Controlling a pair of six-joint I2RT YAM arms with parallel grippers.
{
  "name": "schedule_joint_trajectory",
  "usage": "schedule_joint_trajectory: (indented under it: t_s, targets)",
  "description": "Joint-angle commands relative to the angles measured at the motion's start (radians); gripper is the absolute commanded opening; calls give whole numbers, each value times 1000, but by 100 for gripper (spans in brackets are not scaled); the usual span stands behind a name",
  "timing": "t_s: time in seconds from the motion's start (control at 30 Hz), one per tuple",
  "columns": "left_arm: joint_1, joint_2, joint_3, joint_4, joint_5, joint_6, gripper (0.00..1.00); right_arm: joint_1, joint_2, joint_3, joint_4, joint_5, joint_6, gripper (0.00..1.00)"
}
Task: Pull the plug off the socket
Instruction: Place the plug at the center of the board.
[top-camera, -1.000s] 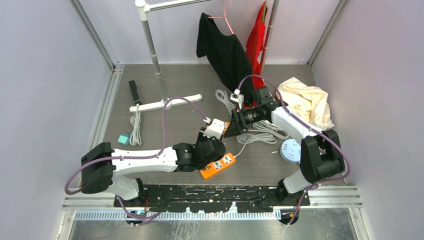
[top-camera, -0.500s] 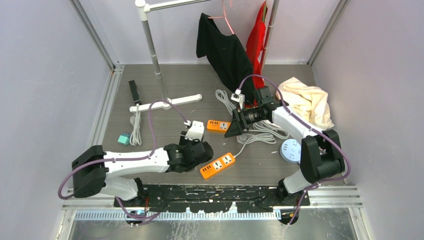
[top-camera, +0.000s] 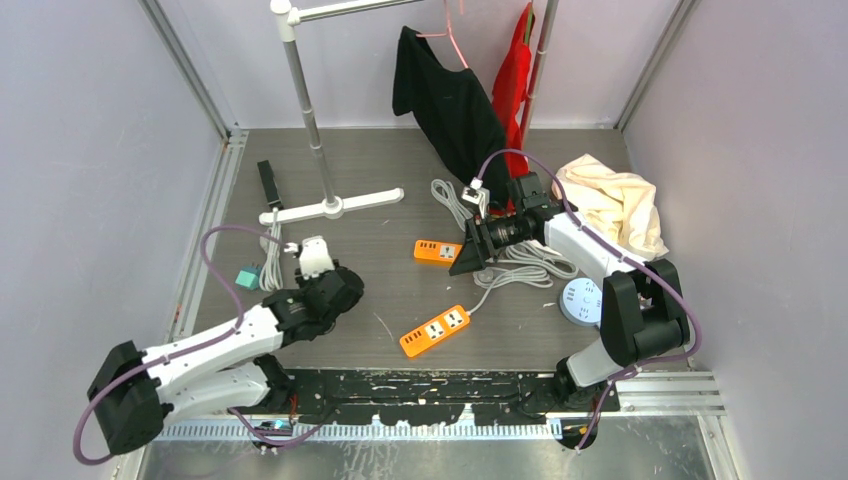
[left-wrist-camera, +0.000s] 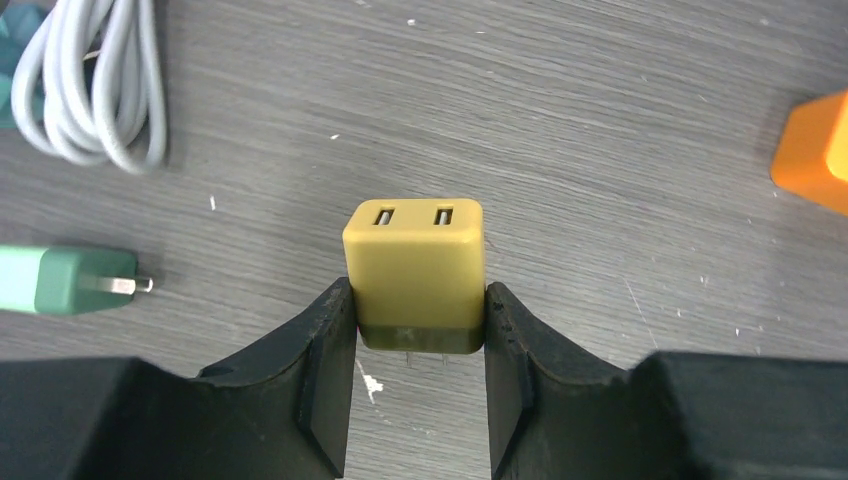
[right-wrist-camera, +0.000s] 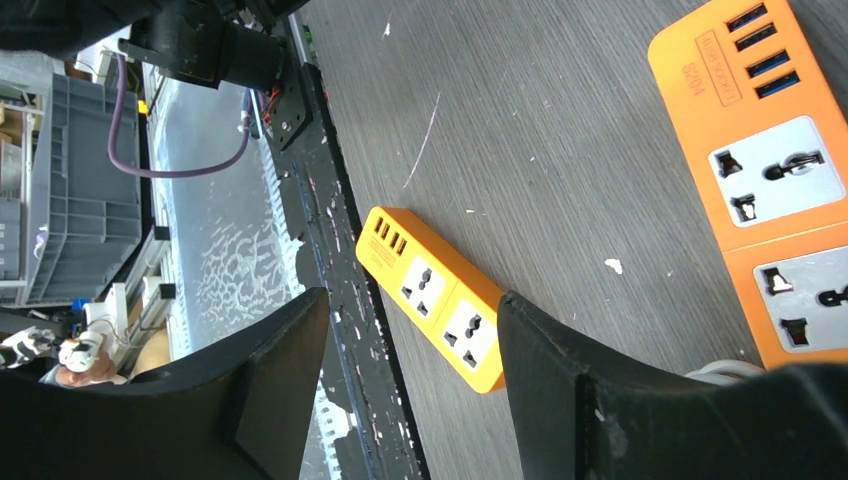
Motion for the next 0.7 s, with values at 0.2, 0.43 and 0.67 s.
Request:
schedule_joint_trajectory:
  t_s: [0.2, 0.43, 0.67]
  targets:
    - [251, -126, -81, -56, 134, -109, 0, -3, -14, 39, 7, -25, -16, 68]
    - [394, -80, -106, -30, 211, -112, 0, -5, -13, 36, 7, -24, -19, 68]
    - [492, -41, -112, -34, 228, -158, 0, -3, -13, 37, 6, -22, -22, 68]
